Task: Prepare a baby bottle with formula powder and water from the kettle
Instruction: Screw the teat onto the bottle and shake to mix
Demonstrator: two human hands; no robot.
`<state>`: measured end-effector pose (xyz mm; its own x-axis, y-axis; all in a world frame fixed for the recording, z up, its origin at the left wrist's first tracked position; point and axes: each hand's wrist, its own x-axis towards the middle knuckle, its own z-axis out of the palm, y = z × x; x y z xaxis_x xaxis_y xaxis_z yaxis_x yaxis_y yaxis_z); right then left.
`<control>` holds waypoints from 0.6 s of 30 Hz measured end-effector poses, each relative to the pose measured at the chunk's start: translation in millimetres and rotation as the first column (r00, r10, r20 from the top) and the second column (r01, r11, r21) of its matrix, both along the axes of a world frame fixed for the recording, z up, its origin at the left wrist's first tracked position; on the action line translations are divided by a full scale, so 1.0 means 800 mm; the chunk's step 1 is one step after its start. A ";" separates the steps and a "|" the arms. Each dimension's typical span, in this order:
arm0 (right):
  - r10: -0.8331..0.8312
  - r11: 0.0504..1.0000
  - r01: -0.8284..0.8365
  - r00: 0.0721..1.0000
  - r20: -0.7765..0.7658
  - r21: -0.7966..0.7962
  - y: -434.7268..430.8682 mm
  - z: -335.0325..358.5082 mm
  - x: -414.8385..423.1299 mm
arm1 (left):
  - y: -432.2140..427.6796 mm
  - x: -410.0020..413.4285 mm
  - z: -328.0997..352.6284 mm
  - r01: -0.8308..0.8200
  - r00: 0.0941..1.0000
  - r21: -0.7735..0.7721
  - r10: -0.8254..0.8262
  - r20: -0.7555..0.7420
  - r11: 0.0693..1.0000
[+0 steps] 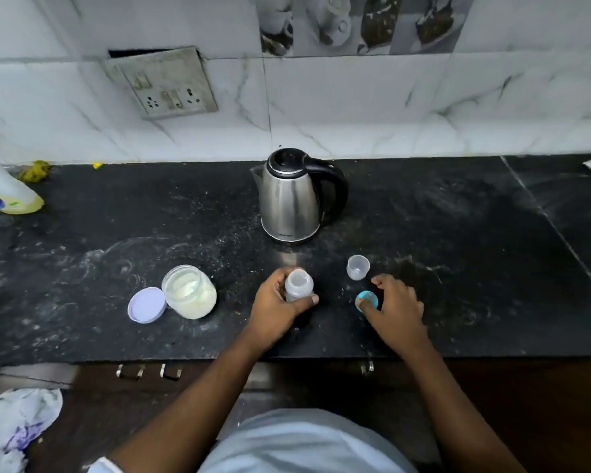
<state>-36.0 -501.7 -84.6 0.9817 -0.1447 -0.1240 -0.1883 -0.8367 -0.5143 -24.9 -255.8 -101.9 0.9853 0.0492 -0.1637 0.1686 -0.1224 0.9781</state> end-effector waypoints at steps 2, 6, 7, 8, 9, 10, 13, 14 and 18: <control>0.036 0.998 -0.037 0.999 -0.039 -0.049 -0.001 -0.006 -0.004 | -0.005 0.001 -0.009 0.016 1.000 0.013 -0.015 -0.027 1.000; 0.084 0.975 -0.106 0.990 -0.116 -0.196 -0.003 -0.016 0.002 | -0.011 0.003 -0.021 0.076 0.997 0.074 -0.074 -0.031 0.994; 0.096 0.964 -0.123 0.988 -0.122 -0.234 -0.003 -0.018 0.003 | -0.012 0.003 -0.023 0.087 0.996 0.079 -0.085 -0.031 0.993; 0.106 0.953 -0.135 0.987 -0.118 -0.270 -0.002 -0.021 0.004 | -0.013 0.004 -0.025 0.091 0.996 0.076 -0.089 -0.026 0.993; 0.114 0.942 -0.142 0.988 -0.106 -0.303 -0.002 -0.023 0.005 | -0.013 0.004 -0.025 0.093 0.995 0.074 -0.092 -0.024 0.993; 0.123 0.933 -0.146 0.988 -0.090 -0.330 -0.001 -0.025 0.007 | -0.013 0.005 -0.026 0.099 0.995 0.073 -0.097 -0.020 0.992; 0.132 0.923 -0.146 0.989 -0.064 -0.356 0.005 -0.024 0.010 | -0.009 0.007 -0.024 0.144 0.989 0.078 -0.142 -0.029 0.987; 0.124 0.932 -0.129 0.992 -0.039 -0.339 0.006 -0.022 0.010 | -0.008 0.006 -0.021 0.166 0.986 0.076 -0.163 -0.037 0.983; 0.059 0.992 -0.071 0.992 0.116 0.105 0.016 0.005 0.004 | -0.008 -0.013 0.012 0.103 0.992 0.177 -0.114 0.049 0.979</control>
